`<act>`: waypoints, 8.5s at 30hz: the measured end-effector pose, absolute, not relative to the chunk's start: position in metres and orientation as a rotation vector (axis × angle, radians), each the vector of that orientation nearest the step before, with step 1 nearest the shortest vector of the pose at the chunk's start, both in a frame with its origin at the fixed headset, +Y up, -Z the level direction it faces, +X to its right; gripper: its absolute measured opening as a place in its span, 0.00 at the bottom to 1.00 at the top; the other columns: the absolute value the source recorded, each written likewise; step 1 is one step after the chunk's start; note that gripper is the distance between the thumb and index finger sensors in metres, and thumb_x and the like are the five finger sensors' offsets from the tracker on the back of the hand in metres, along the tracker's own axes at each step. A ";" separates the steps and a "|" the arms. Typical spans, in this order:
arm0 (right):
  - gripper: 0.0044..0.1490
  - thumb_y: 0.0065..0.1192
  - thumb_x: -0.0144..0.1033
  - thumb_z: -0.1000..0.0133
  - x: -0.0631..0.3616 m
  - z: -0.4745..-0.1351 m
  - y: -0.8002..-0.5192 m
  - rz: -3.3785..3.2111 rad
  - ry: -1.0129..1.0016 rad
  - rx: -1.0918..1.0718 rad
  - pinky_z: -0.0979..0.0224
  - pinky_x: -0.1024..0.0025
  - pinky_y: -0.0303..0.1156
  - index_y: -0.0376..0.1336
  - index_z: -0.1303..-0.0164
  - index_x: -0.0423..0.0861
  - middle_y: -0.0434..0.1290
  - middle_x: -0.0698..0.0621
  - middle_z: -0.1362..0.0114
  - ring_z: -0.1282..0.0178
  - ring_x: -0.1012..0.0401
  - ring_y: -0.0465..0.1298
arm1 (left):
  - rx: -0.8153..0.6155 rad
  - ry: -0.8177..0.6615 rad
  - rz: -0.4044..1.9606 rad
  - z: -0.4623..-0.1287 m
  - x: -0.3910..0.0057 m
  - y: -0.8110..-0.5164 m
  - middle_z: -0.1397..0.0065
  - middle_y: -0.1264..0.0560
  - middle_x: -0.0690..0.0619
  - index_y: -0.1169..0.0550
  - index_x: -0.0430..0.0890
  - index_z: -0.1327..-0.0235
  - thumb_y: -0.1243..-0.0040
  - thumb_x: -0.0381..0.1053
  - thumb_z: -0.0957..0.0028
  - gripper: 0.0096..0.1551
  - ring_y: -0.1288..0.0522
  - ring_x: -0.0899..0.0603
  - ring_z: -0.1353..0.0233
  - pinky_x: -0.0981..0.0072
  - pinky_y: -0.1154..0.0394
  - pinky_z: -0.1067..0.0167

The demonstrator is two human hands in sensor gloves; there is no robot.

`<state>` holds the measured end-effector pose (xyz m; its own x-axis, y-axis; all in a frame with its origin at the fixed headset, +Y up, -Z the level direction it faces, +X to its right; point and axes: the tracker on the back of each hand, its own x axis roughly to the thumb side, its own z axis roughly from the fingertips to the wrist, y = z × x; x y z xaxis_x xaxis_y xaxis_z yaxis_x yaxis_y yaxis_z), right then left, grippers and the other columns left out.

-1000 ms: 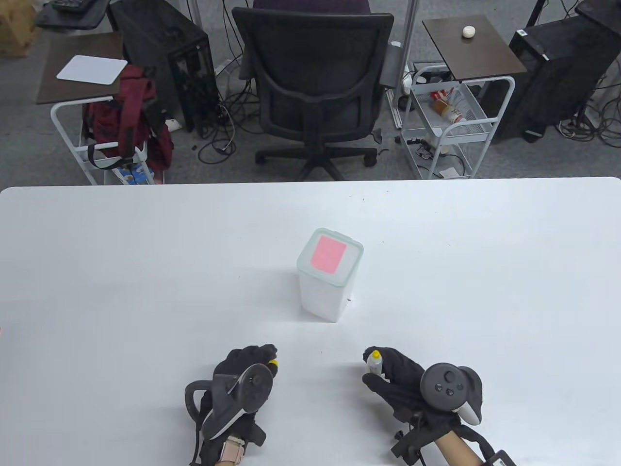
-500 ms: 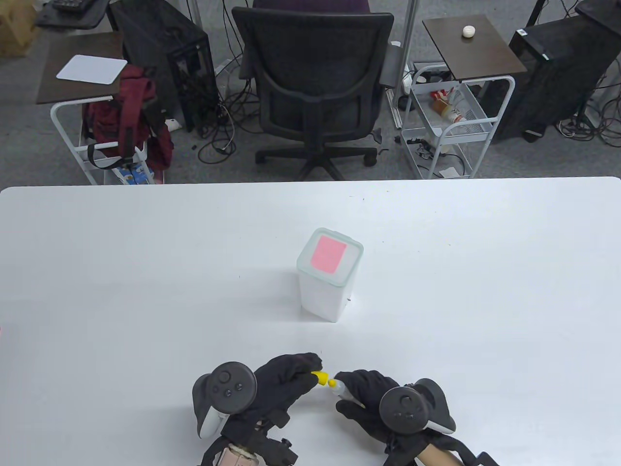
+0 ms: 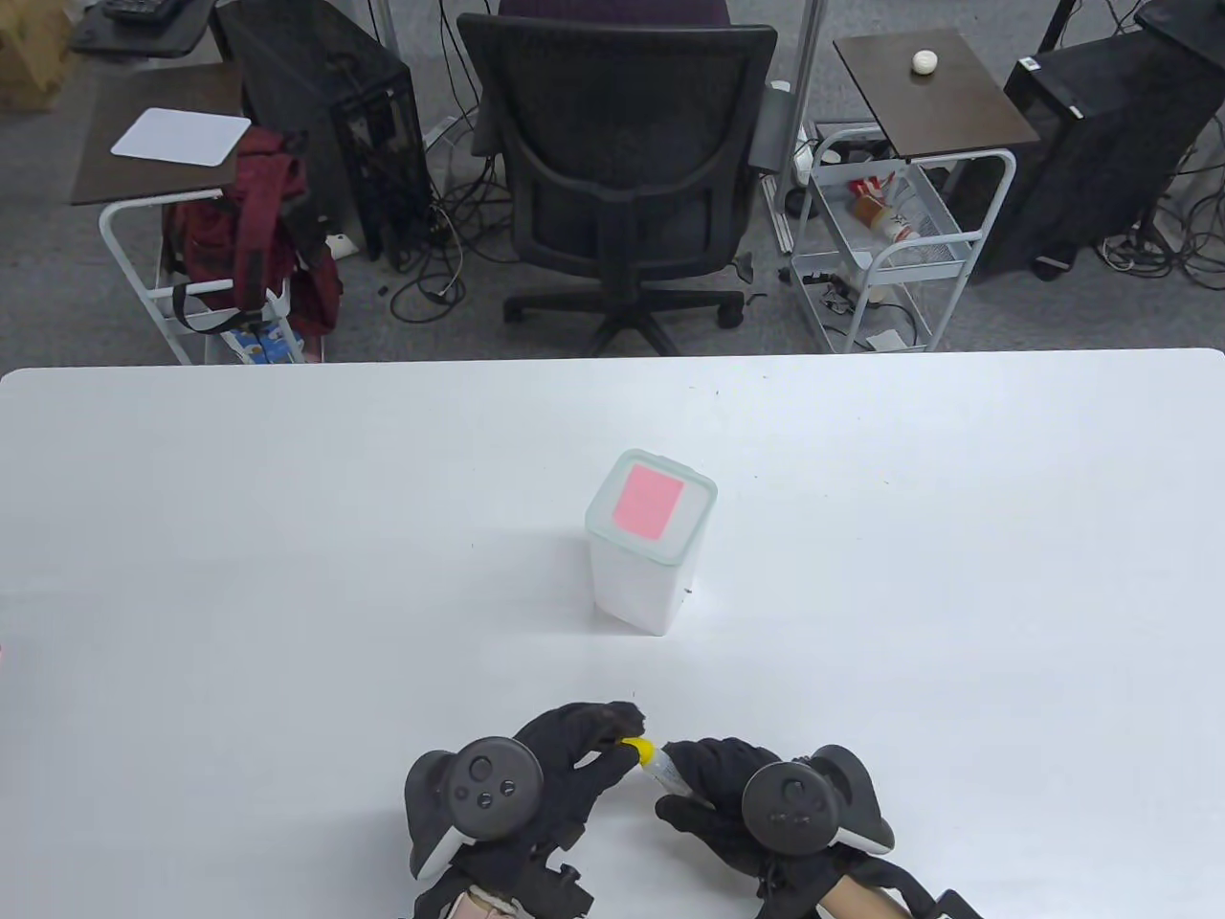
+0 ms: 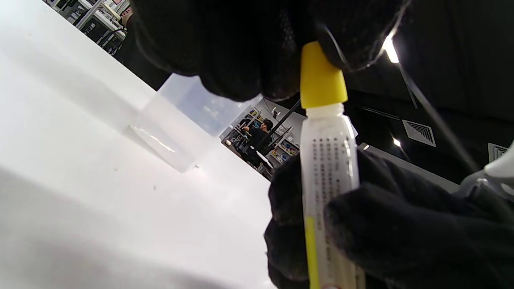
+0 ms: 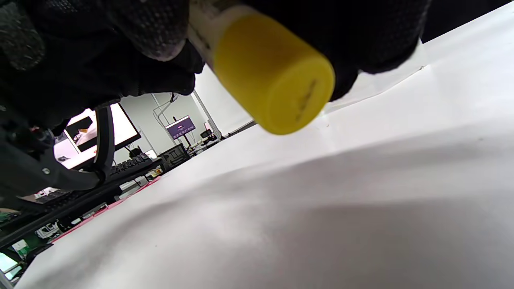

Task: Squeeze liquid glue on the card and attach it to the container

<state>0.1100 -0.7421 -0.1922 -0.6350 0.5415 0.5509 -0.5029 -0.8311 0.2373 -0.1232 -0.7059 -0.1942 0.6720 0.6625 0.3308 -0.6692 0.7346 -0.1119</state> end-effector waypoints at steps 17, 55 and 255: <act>0.34 0.50 0.52 0.37 0.109 -0.188 -0.741 2.202 0.139 0.848 0.38 0.52 0.74 0.60 0.30 0.40 0.74 0.44 0.38 0.42 0.47 0.77 | -0.077 -0.402 0.967 -0.192 -0.117 -0.714 0.29 0.25 0.63 0.31 0.61 0.30 0.42 0.64 0.45 0.29 0.23 0.50 0.29 0.57 0.26 0.29; 0.34 0.53 0.50 0.39 0.111 -0.186 -0.742 2.193 0.025 0.845 0.37 0.52 0.74 0.61 0.30 0.40 0.74 0.43 0.36 0.41 0.46 0.77 | -0.221 -0.518 1.126 -0.198 -0.115 -0.722 0.26 0.24 0.62 0.32 0.58 0.27 0.45 0.59 0.41 0.28 0.23 0.49 0.24 0.59 0.26 0.27; 0.60 0.32 0.75 0.43 0.242 -0.259 -0.755 3.108 -0.217 0.067 0.23 0.29 0.17 0.24 0.12 0.54 0.26 0.37 0.08 0.09 0.37 0.26 | -0.006 -0.120 0.078 -0.236 -0.132 -0.727 0.14 0.75 0.42 0.68 0.56 0.16 0.66 0.81 0.46 0.57 0.77 0.31 0.18 0.28 0.71 0.30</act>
